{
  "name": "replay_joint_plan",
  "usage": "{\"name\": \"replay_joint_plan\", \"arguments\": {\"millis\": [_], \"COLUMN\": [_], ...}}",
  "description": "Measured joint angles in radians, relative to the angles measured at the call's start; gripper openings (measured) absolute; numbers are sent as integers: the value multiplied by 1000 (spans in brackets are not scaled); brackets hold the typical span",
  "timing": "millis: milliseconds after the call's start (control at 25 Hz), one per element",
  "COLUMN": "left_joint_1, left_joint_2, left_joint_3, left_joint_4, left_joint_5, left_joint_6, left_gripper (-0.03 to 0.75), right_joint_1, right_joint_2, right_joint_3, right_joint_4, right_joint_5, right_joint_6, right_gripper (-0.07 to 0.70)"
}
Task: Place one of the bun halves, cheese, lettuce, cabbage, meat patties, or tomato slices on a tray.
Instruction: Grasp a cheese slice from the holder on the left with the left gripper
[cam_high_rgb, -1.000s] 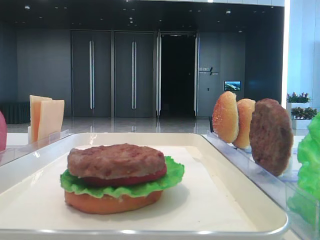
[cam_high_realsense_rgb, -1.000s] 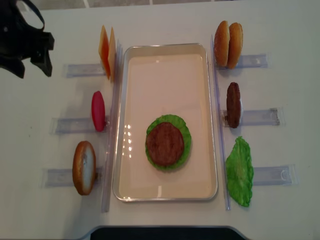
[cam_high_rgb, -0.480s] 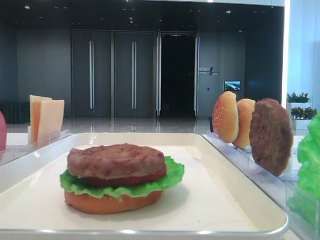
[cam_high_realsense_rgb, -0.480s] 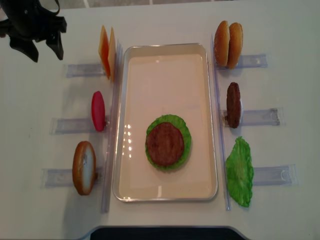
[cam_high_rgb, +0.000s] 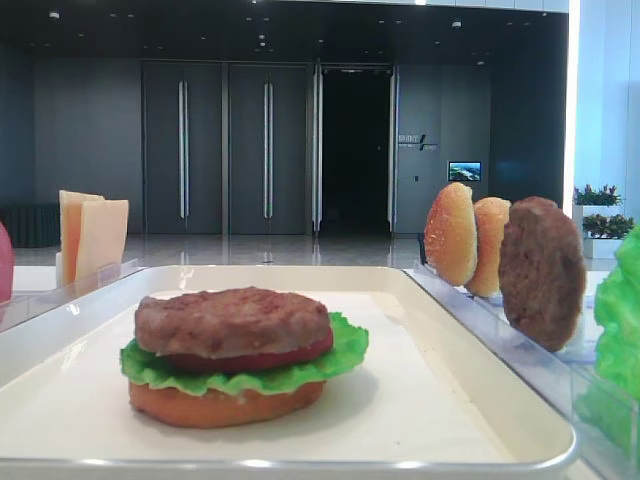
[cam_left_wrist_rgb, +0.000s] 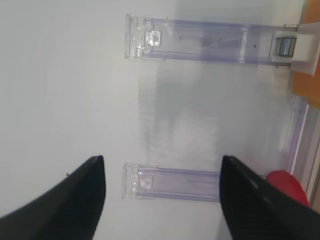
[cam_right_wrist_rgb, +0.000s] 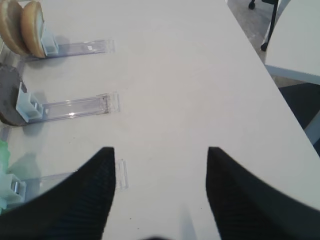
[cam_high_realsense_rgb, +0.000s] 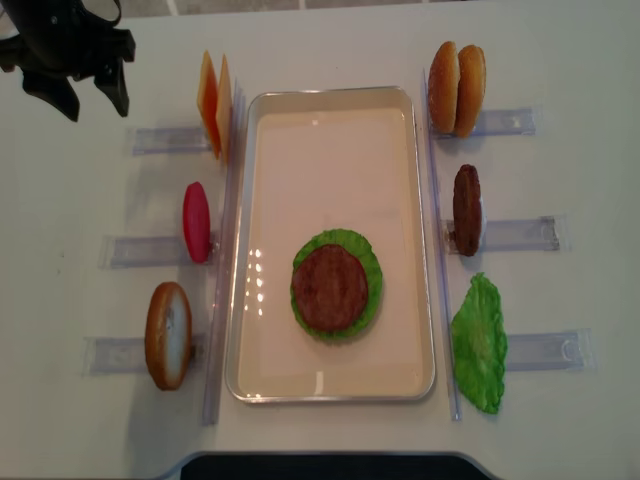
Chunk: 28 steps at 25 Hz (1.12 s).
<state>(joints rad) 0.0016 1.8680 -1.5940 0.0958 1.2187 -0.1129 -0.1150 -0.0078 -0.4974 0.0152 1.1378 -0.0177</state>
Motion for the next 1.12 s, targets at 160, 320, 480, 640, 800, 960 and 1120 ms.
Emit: {"name": "replay_joint_plan", "arguments": {"millis": [160,320,480,640,800,960,1120], "left_joint_1": [-29,-92,-163,-235,-293,-316,-316], "left_joint_2": [20,24,24,27,40,60,81], "left_joint_3": [-32,-72,-81,-81,-81,-81,-83], "left_joint_4": [-9,-10,-8,15,22,23,26], "left_joint_5": [2,2,2,2,2,-8,-40], "left_joint_6": [-34,-93,-143,-201,-240,-266,-287], "left_gripper": [536,536,536,536,536,536,536], "right_joint_1": [0,0,0,0,0,0,0], "right_joint_2": [0,0,0,0,0,0,0], "right_joint_3": [0,0,0,0,0,0,0], "right_joint_4": [0,0,0,0,0,0,0], "right_joint_5": [0,0,0,0,0,0,0], "right_joint_6": [0,0,0,1,1,1,1], "right_gripper": [414,414,414,414,414,414,414]}}
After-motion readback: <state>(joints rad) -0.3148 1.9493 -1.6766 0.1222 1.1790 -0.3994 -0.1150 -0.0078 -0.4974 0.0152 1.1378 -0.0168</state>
